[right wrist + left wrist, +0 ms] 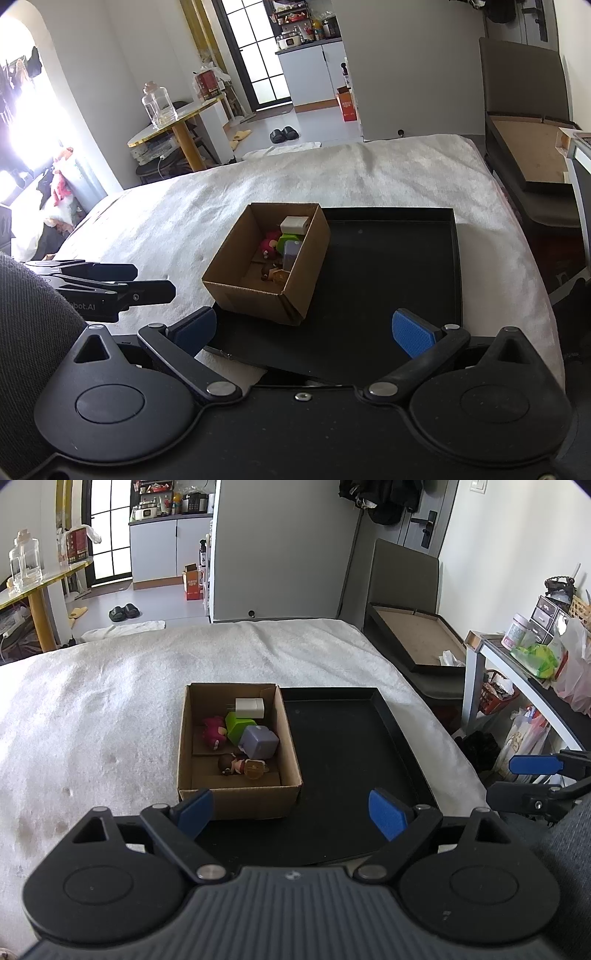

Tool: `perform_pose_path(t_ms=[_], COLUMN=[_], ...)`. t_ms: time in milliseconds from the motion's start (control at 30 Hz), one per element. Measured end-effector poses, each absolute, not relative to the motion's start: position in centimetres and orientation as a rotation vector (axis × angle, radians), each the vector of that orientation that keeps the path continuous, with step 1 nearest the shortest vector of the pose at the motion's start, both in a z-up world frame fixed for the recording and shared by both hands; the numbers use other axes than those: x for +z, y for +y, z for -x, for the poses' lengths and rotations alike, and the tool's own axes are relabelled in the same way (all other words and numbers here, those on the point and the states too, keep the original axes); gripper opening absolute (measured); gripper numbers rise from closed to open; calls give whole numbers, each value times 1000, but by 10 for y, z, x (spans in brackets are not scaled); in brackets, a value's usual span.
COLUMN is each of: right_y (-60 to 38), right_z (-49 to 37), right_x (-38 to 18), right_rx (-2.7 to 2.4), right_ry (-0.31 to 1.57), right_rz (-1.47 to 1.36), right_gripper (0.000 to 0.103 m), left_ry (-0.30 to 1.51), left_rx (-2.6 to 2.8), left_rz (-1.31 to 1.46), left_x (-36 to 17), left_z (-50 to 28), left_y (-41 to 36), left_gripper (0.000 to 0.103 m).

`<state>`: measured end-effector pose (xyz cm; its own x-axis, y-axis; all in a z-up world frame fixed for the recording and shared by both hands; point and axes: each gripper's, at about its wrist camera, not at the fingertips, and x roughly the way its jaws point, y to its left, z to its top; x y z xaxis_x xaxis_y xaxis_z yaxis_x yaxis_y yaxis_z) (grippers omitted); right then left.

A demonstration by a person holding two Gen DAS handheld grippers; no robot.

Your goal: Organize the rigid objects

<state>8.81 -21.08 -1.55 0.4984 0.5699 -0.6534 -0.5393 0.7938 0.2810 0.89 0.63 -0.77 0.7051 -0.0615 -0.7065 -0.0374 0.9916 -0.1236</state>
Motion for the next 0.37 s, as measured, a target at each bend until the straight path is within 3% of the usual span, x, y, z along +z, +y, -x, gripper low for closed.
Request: perform_pose_path(t_ms=[367], right_y=[-211], right_z=[-90], right_x=[-16], right_rx=[674], right_ry=[813], right_rz=[-46], right_gripper=[103], left_ry=[788], left_rx=[-15], left_rz=[134], left_x=[-8], left_z=[-9], left_y=[6], left_gripper=[90])
